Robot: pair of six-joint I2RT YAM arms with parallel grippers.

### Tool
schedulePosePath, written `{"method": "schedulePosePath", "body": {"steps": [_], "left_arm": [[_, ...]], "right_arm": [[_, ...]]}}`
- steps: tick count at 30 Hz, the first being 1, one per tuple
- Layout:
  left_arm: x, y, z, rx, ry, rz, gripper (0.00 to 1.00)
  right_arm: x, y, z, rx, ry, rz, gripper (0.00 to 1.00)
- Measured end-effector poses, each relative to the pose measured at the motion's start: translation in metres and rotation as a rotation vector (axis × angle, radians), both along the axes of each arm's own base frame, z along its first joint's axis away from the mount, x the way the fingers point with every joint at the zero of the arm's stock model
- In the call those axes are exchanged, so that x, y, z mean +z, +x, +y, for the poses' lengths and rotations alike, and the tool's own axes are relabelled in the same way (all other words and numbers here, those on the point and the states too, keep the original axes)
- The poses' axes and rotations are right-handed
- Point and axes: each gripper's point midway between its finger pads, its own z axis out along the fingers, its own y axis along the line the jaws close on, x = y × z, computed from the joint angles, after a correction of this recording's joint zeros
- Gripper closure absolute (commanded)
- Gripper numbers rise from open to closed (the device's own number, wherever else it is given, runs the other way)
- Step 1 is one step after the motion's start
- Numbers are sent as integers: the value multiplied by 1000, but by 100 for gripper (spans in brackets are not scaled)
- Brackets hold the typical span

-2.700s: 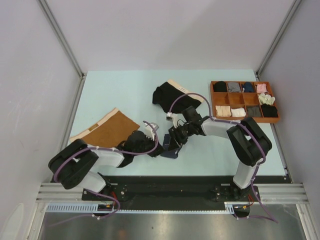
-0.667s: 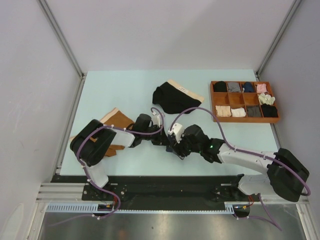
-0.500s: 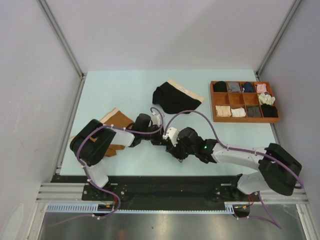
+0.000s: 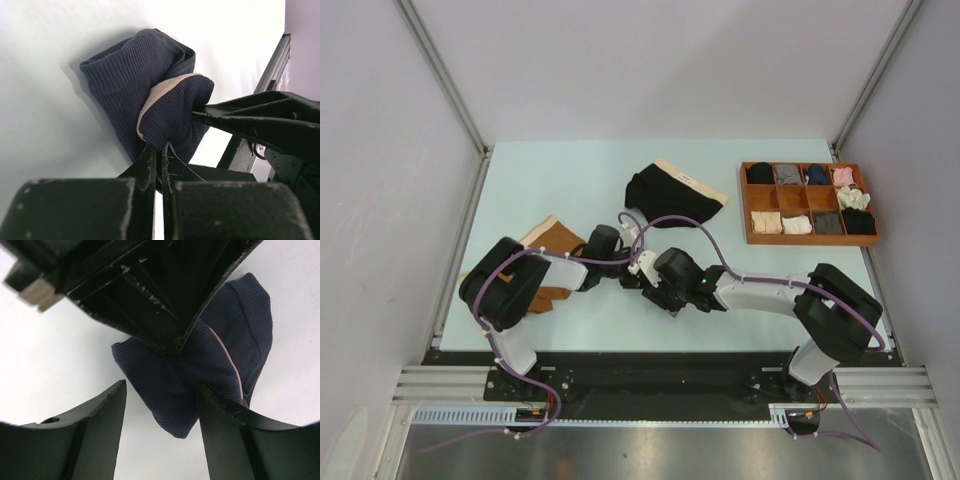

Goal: Roll the underwear
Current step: Roll the underwear to the center of the board.

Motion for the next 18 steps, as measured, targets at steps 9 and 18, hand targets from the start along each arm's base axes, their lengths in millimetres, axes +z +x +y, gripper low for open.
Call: {"method": "schedulePosePath", "body": {"steps": [9, 18], "left_arm": [[1, 3, 5, 8, -1, 22, 65], [13, 9, 23, 74, 20, 19, 19]], "right_arm": [[-2, 9, 2, -10, -72, 0, 100], [0, 5, 8, 36, -90, 77, 100]]}}
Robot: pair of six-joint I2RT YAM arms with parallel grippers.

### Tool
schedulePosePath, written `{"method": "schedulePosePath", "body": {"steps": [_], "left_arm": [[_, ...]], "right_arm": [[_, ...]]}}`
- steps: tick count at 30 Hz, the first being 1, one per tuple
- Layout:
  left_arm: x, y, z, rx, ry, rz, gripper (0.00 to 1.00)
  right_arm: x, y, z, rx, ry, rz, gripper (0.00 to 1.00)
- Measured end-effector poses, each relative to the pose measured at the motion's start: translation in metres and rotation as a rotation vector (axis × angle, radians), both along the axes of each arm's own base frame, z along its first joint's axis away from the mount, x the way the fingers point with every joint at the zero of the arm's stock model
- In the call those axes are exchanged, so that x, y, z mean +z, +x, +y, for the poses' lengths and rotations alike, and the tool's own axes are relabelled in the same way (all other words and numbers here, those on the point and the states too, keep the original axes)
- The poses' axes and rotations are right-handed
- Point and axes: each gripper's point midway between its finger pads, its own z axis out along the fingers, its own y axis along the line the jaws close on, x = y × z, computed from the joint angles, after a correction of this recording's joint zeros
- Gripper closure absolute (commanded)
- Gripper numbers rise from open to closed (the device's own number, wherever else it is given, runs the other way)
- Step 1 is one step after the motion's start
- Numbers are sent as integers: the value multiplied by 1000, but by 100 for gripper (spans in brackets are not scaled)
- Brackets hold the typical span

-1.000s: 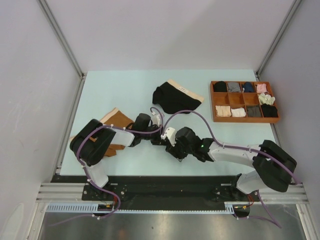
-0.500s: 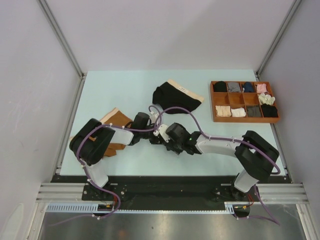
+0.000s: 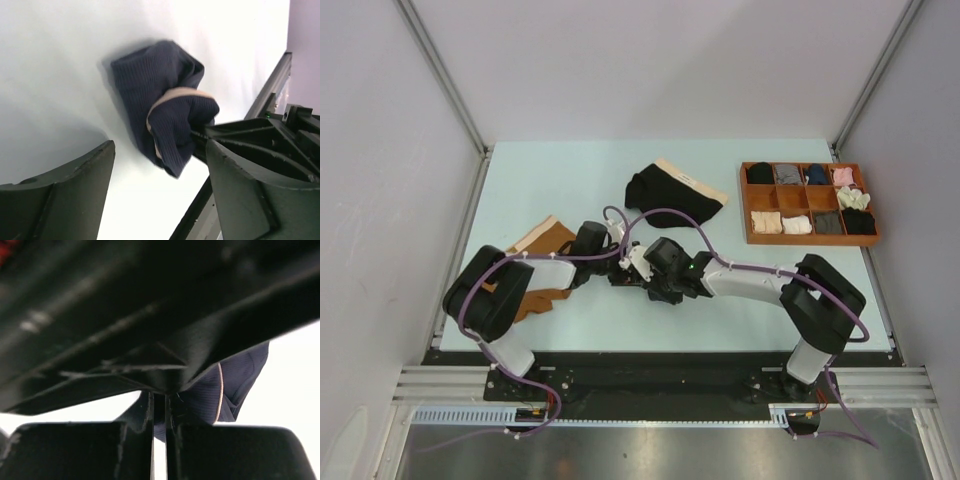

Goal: Roll the underwear
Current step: Roll the underwear to the center of the board.

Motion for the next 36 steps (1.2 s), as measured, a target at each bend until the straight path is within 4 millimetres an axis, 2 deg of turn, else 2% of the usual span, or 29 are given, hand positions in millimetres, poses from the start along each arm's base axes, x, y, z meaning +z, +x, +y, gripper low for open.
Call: {"method": "schedulePosePath", "body": {"steps": [8, 16, 23, 32, 36], "left_arm": [[-2, -2, 9, 21, 14, -29, 19], [-4, -4, 12, 32, -8, -86, 24], [-5, -8, 10, 35, -49, -137, 27], [-4, -28, 16, 52, -74, -170, 26], [-4, -38, 16, 29, -94, -186, 26]], "right_arm": [[3, -22, 22, 58, 91, 144, 100], [6, -43, 28, 90, 139, 266, 100], [7, -50, 31, 105, 164, 319, 100], [15, -65, 42, 187, 234, 392, 100], [18, -58, 43, 162, 251, 391, 100]]}}
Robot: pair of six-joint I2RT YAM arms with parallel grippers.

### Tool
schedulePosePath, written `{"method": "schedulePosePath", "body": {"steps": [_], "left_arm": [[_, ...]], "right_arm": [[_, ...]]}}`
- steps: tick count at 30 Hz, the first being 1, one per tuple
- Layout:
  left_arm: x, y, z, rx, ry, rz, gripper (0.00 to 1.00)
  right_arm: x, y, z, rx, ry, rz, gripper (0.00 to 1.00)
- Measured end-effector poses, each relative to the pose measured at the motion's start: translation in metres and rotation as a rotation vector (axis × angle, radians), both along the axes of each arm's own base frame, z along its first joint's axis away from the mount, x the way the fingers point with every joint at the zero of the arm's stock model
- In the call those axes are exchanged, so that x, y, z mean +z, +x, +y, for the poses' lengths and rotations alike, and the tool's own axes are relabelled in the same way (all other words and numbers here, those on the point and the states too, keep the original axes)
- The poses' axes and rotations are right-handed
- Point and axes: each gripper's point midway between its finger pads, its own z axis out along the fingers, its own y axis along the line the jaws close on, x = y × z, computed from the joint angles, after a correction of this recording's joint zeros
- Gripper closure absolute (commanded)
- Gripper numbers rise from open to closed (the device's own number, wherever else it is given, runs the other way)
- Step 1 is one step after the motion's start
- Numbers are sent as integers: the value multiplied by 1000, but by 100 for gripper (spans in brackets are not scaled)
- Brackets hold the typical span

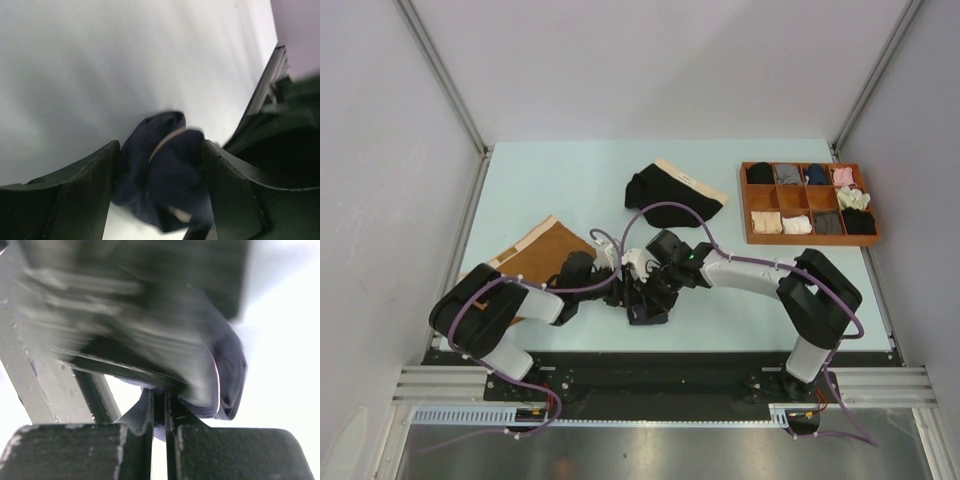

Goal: Roll the underwear
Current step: Roll the underwear to the center of the board.

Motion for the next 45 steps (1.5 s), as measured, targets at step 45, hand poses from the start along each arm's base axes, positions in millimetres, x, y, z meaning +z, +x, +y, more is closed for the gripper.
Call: {"method": "schedulePosePath", "body": {"steps": [45], "left_arm": [[5, -39, 25, 261, -18, 250, 17]], "right_arm": [[-15, -2, -7, -145, -112, -79, 100]]}}
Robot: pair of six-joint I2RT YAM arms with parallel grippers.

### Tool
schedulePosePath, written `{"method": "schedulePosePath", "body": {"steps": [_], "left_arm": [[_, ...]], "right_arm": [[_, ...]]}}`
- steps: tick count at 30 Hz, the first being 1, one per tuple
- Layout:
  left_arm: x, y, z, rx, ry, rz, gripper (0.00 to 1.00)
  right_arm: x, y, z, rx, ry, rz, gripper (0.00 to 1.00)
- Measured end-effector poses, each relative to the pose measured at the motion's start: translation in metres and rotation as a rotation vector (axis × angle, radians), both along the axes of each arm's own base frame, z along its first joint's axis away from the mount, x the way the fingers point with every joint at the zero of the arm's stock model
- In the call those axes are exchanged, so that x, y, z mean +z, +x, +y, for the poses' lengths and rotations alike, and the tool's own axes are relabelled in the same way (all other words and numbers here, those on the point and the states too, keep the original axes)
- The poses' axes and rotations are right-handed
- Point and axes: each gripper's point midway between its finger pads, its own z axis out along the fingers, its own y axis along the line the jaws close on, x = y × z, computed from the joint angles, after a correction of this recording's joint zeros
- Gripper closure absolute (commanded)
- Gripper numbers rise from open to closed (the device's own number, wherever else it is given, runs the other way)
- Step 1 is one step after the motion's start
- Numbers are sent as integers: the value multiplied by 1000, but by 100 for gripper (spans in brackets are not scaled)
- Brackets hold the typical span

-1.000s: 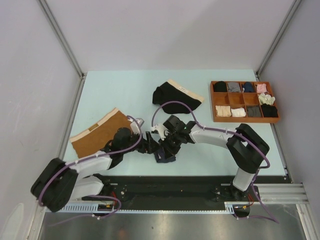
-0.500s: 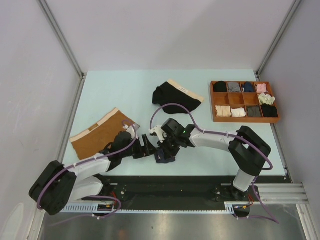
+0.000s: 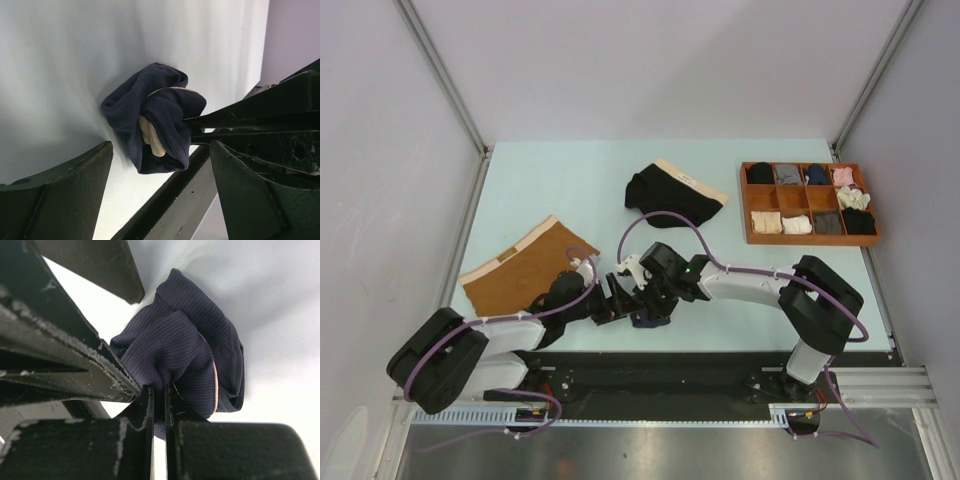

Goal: Roll the underwear
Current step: Roll the underwear to the center of the board.

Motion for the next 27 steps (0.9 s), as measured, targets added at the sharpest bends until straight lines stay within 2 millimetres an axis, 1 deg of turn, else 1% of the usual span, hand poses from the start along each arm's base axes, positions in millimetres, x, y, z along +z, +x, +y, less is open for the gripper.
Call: {"method": "schedulePosePath", "body": {"steps": [5, 7, 9, 10, 12, 13, 15, 16, 17, 19, 20, 21, 22, 23, 24, 25, 26, 27], "left_arm": [[-4, -4, -6, -11, -19, 13, 35], [-6, -7, -7, -16, -18, 24, 41], [-10, -8, -7, -22, -12, 28, 43], [-11, -8, -7, -22, -11, 31, 49], [-13, -7, -9, -24, -11, 29, 55], [-15, -7, -9, -25, -10, 32, 65], [-18, -6, -11, -28, -11, 36, 75], [-19, -6, -13, -39, -13, 38, 85], [-19, -5, -15, -46, -15, 41, 91], [-19, -4, -20, -72, -22, 37, 100], [-20, -4, -22, -87, -24, 33, 100], [-20, -3, -24, -103, -27, 30, 100], [-19, -3, -27, -121, -31, 24, 100], [-19, -2, -29, -133, -30, 19, 100], [-20, -2, -31, -152, -27, 10, 100], [-20, -2, -31, -166, -23, 2, 100], [-21, -2, -32, -183, -18, -12, 100], [-21, -2, -33, -203, -9, -31, 100]], "right_arm": [[0, 0, 0, -5, 0, -5, 100], [0, -1, 0, -4, -1, -9, 100], [0, -1, 1, -5, 0, -12, 100], [0, -1, 1, -6, 1, -11, 100], [0, -1, 1, -7, 3, -11, 100], [0, -1, 1, -7, 3, -11, 100], [0, -1, 1, -8, 5, -12, 100], [0, -1, 1, -7, 7, -12, 100], [0, -2, 0, -6, 6, -14, 100], [0, -2, -1, -5, 5, -19, 93], [0, -1, -3, -7, 2, -23, 82], [1, -1, -5, -8, 0, -25, 74], [1, -1, -8, -10, -2, -26, 59], [3, -1, -10, -10, -3, -26, 52], [5, -1, -12, -10, 3, -20, 42], [9, -1, -14, -11, 13, -16, 26], [14, 0, -15, -10, 30, -14, 22], [21, 0, -16, -9, 56, -9, 15]]}}
